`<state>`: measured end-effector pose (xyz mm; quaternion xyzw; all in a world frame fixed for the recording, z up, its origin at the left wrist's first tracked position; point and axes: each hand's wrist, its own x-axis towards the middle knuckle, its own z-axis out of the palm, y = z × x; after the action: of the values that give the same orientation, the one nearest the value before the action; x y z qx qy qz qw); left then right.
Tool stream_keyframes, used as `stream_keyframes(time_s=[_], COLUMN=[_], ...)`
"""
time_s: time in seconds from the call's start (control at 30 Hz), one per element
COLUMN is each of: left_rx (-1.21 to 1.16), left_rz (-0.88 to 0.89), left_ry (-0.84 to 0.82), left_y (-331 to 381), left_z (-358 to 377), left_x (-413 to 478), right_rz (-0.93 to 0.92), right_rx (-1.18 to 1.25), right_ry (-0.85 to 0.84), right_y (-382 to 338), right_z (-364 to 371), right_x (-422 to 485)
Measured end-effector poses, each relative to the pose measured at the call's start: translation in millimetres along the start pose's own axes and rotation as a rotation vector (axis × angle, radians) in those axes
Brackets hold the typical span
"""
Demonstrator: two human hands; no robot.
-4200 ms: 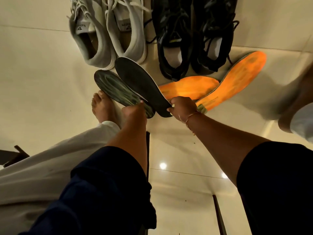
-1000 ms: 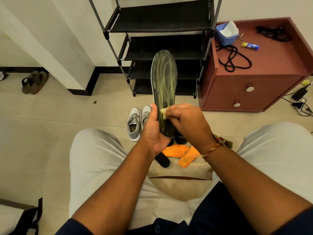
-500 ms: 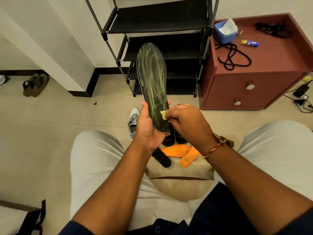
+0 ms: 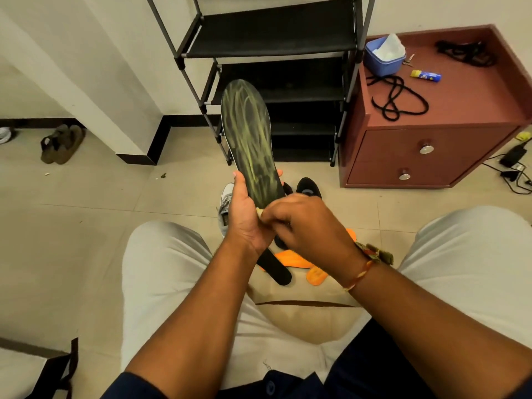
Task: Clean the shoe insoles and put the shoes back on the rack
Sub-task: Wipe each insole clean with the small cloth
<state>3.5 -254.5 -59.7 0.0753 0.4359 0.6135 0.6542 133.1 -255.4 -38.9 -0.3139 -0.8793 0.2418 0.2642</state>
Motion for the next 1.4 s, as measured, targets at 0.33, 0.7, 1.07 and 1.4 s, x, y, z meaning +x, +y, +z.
stream_keyframes(time_s=[0.33, 0.7, 1.07, 1.4], left_rx=[0.011, -0.040, -0.013, 0.018], left_rz=[0.023, -0.029, -0.057, -0.039], left_ry=[-0.016, -0.186, -0.183, -0.171], left_y=[0.8, -1.4, -3.1, -5.7], left_z=[2.3, 3.9, 0.8, -3.9], left_x=[-1.1, 1.8, 0.0, 6.8], right_rz=[0.058, 0.210, 0.248, 0.188], right_rx=[0.051, -0.018, -0.073, -0.075], right_ry=[0.080, 0.337, 0.144, 0.053], right_y=[-0.9, 30.2, 30.6, 38.0], right_z=[0.7, -3.9, -7.1, -15.4], right_x=[0.2, 5.4, 7.3, 6.6])
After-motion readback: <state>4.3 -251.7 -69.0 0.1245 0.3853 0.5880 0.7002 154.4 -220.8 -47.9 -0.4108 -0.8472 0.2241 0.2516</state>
